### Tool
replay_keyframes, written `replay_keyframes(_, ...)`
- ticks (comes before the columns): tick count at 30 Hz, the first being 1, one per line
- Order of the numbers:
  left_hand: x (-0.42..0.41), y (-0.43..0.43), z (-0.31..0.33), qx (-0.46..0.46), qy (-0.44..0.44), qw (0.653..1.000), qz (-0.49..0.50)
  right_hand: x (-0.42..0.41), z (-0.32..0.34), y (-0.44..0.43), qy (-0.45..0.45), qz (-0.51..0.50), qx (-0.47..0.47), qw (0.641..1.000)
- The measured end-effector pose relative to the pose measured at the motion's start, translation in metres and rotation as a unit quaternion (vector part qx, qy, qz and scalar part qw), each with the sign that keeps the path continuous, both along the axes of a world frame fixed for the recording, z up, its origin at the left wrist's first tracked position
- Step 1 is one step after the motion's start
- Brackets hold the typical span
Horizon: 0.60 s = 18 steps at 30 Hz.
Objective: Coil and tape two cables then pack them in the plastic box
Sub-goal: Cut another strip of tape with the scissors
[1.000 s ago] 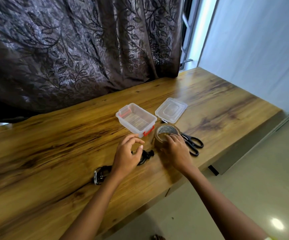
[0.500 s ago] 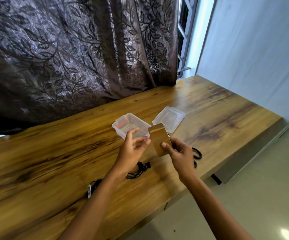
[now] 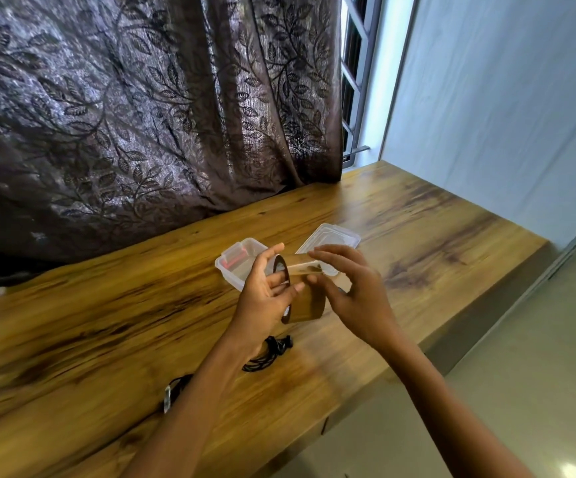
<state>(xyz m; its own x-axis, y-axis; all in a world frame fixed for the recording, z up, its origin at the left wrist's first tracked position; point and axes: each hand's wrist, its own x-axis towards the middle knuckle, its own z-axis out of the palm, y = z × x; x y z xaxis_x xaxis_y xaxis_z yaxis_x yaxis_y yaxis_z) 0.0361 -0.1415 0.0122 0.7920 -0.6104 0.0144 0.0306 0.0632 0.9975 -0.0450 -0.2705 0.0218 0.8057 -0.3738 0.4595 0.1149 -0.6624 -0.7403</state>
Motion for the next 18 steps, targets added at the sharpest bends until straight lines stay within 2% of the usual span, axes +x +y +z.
replay_keyframes(7,-0.006,0.001,0.006,0.012,-0.045,0.999,-0.012,0.002,0.009,-0.004,0.014,0.025,-0.127,0.992)
replay_keyframes(12,-0.008,0.005,0.002,0.054,-0.102,0.993,-0.030,0.002,0.013,0.001,0.026,-0.025,-0.270,0.962)
replay_keyframes(18,-0.014,0.013,0.000,0.134,-0.158,0.976,-0.065,0.000,0.021,-0.006,0.098,-0.024,-0.229,0.968)
